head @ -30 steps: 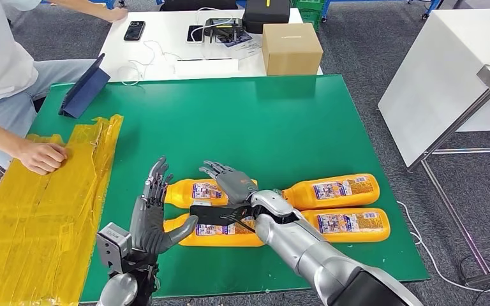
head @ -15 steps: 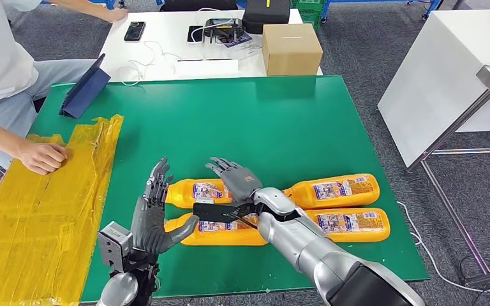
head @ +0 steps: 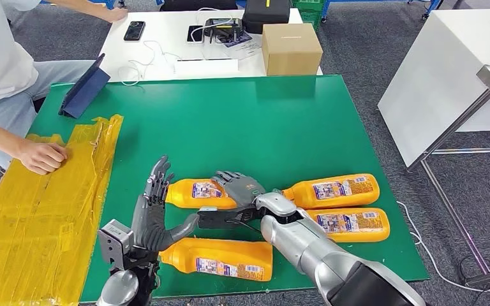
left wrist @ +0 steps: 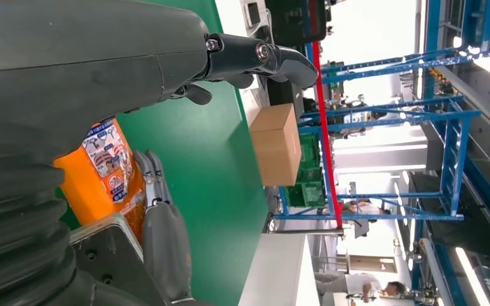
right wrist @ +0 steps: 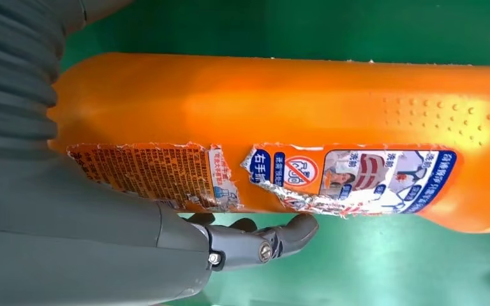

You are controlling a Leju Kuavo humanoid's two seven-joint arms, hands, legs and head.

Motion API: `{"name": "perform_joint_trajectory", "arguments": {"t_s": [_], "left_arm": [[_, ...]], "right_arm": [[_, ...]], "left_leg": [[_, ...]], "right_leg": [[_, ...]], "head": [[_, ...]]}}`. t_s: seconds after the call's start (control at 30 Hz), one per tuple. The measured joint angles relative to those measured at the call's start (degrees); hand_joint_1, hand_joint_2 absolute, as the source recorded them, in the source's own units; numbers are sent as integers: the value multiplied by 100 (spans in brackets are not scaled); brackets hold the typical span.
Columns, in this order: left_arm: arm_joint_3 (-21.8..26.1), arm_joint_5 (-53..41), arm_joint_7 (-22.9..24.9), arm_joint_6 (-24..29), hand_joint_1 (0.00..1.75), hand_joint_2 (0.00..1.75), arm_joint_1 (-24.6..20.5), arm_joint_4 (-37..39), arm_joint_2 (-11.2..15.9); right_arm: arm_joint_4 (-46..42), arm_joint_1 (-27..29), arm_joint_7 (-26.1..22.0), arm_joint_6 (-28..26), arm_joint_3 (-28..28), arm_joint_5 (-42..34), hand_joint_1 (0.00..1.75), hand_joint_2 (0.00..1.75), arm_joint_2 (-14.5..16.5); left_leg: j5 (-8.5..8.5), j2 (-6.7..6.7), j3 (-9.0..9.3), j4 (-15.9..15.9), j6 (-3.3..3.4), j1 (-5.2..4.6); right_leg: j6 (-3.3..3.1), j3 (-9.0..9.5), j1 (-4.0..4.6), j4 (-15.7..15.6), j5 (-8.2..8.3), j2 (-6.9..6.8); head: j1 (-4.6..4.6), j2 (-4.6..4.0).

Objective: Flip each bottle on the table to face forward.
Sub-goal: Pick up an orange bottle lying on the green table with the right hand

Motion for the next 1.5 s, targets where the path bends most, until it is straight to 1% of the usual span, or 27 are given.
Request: {"name": "perform_joint_trajectory", "arguments": {"t_s": [0.23, 0.57, 0.83, 1.0, 1.03, 1.07, 1.1, 1.17, 1.2, 1.23, 1.27, 1.5], "left_arm": [[-1, 18, -2, -48, 0, 175, -66, 115, 0], [-2, 26, -4, -76, 0, 175, -98, 186, 0], [-2, 26, -9, -78, 0, 175, -105, 217, -1], [-1, 26, -9, -78, 0, 175, -105, 217, -2], [-1, 26, -9, -78, 0, 175, -105, 217, -2], [-2, 26, -9, -78, 0, 175, -105, 217, -2], [-2, 26, -9, -78, 0, 175, -104, 217, -2], [-1, 26, -9, -78, 0, 175, -104, 217, -2], [-1, 26, -9, -78, 0, 175, -104, 217, -2], [0, 26, -9, -77, 0, 175, -104, 217, -2], [0, 26, -9, -76, 0, 175, -104, 217, -2], [-1, 26, -9, -76, 0, 175, -104, 218, -2]], "right_arm": [[99, -78, 55, 261, 43, 51, 0, 175, 0], [147, -115, 76, 296, 75, 73, 0, 175, 0], [175, -135, 247, 352, 102, 207, 14, 175, 1], [190, -149, 368, 379, 136, 330, 10, 175, 8], [193, -152, 397, 379, 148, 361, 14, 175, 9], [197, -154, 426, 379, 161, 392, 24, 175, 11], [200, -156, 456, 379, 178, 425, 41, 175, 13], [208, -158, 504, 382, 210, 480, 95, 175, 21], [213, -159, 522, 386, 224, 501, 116, 175, 25], [217, -159, 533, 389, 232, 514, 130, 175, 28], [220, -159, 538, 392, 234, 520, 132, 175, 30], [224, -163, 550, 407, 243, 536, 134, 175, 36]], "left_leg": [[0, 0, 2, 0, 0, 0], [0, 0, 4, 0, 0, 0], [0, 0, 6, 0, 0, 0], [0, -1, 7, 0, 0, 0], [0, -1, 8, 0, 0, 0], [0, -1, 8, 0, 0, 0], [0, -1, 8, 0, 0, 0], [0, -1, 9, 0, 0, 0], [0, -1, 9, 0, 0, 0], [0, -1, 10, 0, 0, 0], [0, -1, 10, 0, 0, 0], [0, -1, 10, 0, 0, 0]], "right_leg": [[0, 2, 0, 0, 0, 0], [0, 3, 0, 0, 0, 0], [0, 6, 0, 0, 0, 0], [0, 8, -1, 0, 0, 0], [0, 8, -1, 0, 0, 0], [0, 9, -1, 0, 0, 0], [0, 9, -1, 0, 0, 0], [0, 10, -1, 0, 0, 0], [0, 10, -1, 0, 0, 0], [0, 10, -1, 0, 0, 0], [0, 10, -1, 0, 0, 0], [0, 10, -1, 0, 0, 0]], "head": [[1, 0], [0, 0], [1, 0], [1, 0], [1, 0], [1, 0], [1, 0], [1, 0], [0, 0], [-1, 0], [-1, 0], [-1, 0]]}}
